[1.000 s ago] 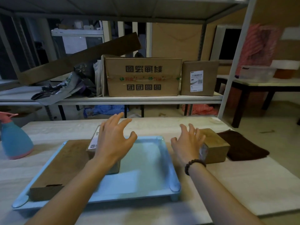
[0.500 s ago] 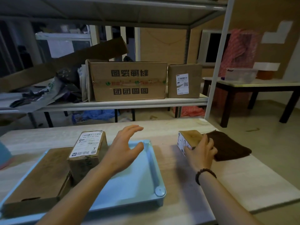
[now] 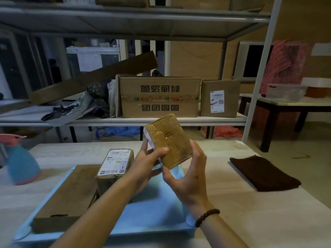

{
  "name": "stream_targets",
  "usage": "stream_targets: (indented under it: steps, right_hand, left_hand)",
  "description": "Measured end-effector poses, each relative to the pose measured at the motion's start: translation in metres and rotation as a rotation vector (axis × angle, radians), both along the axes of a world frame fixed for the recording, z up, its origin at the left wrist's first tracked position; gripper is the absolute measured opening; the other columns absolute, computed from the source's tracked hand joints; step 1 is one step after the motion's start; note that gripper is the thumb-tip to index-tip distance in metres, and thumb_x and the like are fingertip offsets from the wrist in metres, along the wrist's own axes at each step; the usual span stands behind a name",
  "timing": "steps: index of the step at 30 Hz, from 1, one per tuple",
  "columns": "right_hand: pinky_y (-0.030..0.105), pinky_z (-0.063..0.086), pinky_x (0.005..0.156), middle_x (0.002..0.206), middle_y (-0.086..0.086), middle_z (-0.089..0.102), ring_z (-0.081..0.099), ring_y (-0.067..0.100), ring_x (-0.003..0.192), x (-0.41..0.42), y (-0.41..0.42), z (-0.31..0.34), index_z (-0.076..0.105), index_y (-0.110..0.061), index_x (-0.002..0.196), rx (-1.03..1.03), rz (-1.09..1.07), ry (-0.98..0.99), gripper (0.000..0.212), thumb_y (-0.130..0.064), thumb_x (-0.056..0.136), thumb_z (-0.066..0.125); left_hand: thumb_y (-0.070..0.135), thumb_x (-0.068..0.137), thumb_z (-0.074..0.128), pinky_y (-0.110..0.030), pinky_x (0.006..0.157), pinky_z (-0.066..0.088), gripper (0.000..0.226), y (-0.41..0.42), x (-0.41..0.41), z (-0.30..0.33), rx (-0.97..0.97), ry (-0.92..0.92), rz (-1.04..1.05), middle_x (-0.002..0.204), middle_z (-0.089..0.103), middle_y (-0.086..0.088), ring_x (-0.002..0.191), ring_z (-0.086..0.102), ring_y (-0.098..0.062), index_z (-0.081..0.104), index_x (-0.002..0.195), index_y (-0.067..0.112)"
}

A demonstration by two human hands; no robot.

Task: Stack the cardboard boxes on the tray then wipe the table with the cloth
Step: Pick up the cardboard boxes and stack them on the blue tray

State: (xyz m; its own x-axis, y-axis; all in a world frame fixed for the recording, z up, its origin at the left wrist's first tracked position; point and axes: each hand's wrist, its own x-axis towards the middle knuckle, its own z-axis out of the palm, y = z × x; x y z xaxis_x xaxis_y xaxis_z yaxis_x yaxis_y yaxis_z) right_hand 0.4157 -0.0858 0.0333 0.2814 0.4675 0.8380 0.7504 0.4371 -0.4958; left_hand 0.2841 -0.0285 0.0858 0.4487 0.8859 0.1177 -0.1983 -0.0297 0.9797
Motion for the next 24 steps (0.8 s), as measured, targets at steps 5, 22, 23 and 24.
stream_targets:
  steps: [5, 22, 23, 24]
  right_hand:
    - [0.034, 0.050, 0.095, 0.135, 0.006, 0.051, 0.055, 0.019, 0.118, -0.012, -0.001, -0.001, 0.039, -0.014, 0.142, 0.069, 0.150, 0.124, 0.062, -0.044, 0.088, 0.050]
    - [0.024, 0.057, 0.084, 0.149, -0.014, 0.031, 0.052, 0.007, 0.122, -0.044, 0.005, 0.008, 0.015, -0.037, 0.153, -0.222, 0.149, 0.190, 0.104, -0.074, 0.071, 0.066]
    - [0.022, 0.057, 0.082, 0.147, -0.014, 0.033, 0.053, 0.007, 0.121, -0.045, 0.005, 0.008, 0.015, -0.038, 0.153, -0.248, 0.153, 0.203, 0.105, -0.077, 0.069, 0.066]
    - [0.019, 0.057, 0.079, 0.146, -0.014, 0.037, 0.055, 0.006, 0.119, -0.046, 0.005, 0.009, 0.017, -0.039, 0.152, -0.267, 0.193, 0.263, 0.106, -0.080, 0.067, 0.066]
  left_hand:
    - [0.028, 0.077, 0.072, -0.049, 0.093, 0.053, 0.061, 0.006, -0.031, 0.010, 0.058, 0.015, -0.037, 0.118, 0.072, -0.001, 0.109, 0.069, -0.026, 0.052, 0.133, 0.040]
    - [0.045, 0.060, 0.082, -0.029, 0.061, 0.060, 0.078, -0.009, -0.051, 0.021, 0.175, 0.222, 0.165, 0.110, 0.068, 0.004, 0.095, 0.071, -0.017, 0.049, 0.128, 0.027]
    - [0.046, 0.058, 0.085, -0.030, 0.062, 0.061, 0.076, -0.011, -0.050, 0.021, 0.211, 0.254, 0.170, 0.110, 0.069, 0.003, 0.095, 0.071, -0.017, 0.053, 0.124, 0.026]
    - [0.049, 0.058, 0.088, -0.034, 0.066, 0.062, 0.073, -0.011, -0.049, 0.020, 0.243, 0.290, 0.170, 0.111, 0.070, 0.004, 0.096, 0.071, -0.017, 0.057, 0.120, 0.027]
